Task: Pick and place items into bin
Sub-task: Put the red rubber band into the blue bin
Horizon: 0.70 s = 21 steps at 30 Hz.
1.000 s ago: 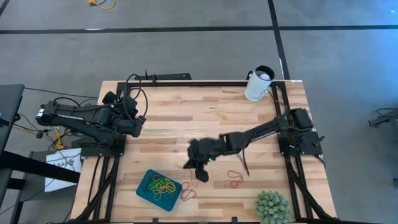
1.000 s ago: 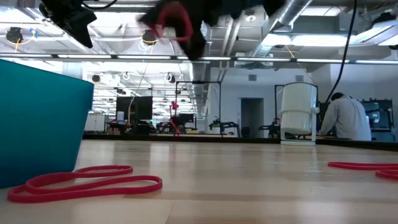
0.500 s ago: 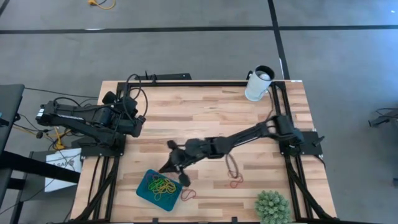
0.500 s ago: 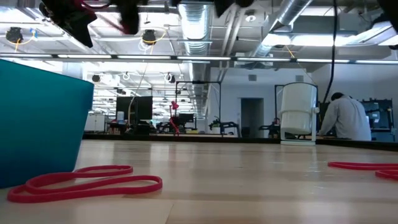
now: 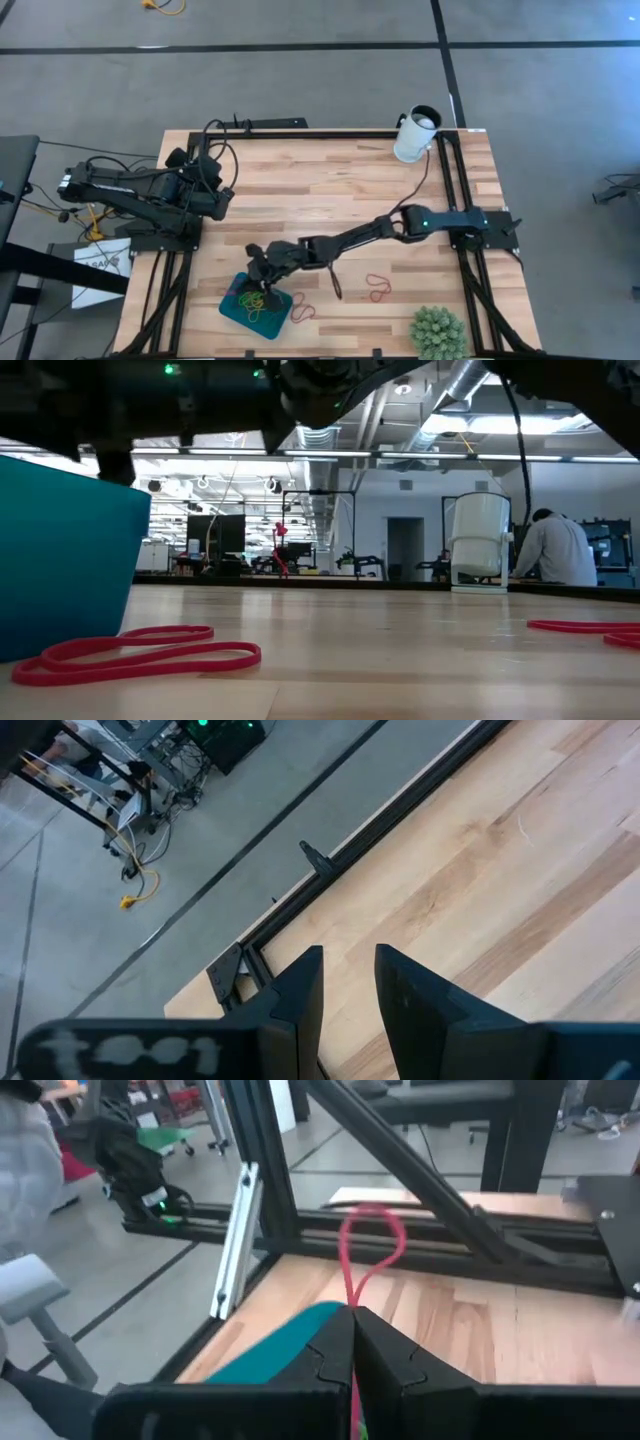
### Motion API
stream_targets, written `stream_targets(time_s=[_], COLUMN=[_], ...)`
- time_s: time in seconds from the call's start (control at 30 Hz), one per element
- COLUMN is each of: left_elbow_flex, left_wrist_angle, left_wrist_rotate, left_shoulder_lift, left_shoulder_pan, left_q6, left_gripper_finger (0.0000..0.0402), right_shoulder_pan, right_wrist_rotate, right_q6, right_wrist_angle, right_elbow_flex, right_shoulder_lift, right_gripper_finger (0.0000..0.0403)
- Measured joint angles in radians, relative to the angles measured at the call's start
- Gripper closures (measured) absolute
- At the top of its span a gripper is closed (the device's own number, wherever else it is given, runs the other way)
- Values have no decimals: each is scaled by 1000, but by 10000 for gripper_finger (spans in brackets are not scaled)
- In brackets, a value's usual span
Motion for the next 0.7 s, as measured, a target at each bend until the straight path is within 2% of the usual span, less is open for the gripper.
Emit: stream_targets(time_s=[0.17,0.5,0.7], left_elbow_flex=[0,0,0], left_wrist_angle=[0,0,-1], left_wrist_rotate=[0,0,0], left_shoulder_lift=[0,0,0], left_shoulder_pan=[0,0,0], left_q6=[0,0,0], left_gripper_finger=[317,317,317], right_shoulder_pan=[-8,-15,-16], right_wrist_rotate=[0,0,-22], right_q6=[0,0,0], right_wrist_angle=[-44,-80,-83], right_elbow_flex=[61,67,66], right_shoulder_lift=[54,52,44], right_gripper_finger=[385,312,299])
